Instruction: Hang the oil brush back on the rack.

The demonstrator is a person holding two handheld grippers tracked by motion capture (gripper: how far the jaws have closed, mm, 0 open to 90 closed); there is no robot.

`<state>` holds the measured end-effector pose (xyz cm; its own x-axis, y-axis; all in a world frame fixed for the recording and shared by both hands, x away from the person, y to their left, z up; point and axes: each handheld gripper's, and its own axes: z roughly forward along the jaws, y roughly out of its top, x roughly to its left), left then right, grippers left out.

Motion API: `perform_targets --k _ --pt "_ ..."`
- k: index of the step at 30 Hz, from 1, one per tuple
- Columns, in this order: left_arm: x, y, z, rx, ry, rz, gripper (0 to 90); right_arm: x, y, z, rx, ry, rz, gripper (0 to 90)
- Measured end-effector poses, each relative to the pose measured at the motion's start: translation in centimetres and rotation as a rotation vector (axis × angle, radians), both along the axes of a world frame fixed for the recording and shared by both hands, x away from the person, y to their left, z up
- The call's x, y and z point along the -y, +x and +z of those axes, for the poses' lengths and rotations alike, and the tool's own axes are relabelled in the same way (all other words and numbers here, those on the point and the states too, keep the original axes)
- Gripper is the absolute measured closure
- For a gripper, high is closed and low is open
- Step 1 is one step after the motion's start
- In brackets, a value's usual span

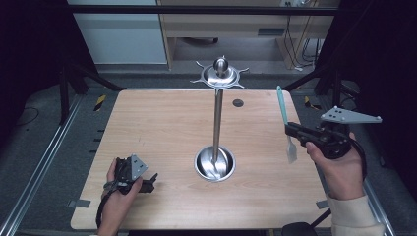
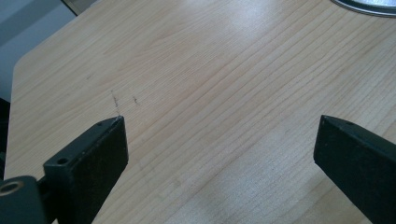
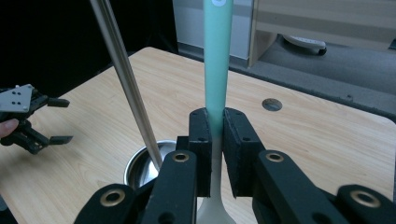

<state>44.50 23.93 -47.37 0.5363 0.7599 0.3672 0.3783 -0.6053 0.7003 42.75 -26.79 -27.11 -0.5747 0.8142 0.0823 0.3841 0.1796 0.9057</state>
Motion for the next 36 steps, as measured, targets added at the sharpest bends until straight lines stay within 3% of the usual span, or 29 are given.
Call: perform_targets --k 36 --pt "0.1 0.0 0.0 -0.002 0.002 -0.004 2.6 -2.8 -1.3 1.9 0.075 0.024 0.089 82.3"
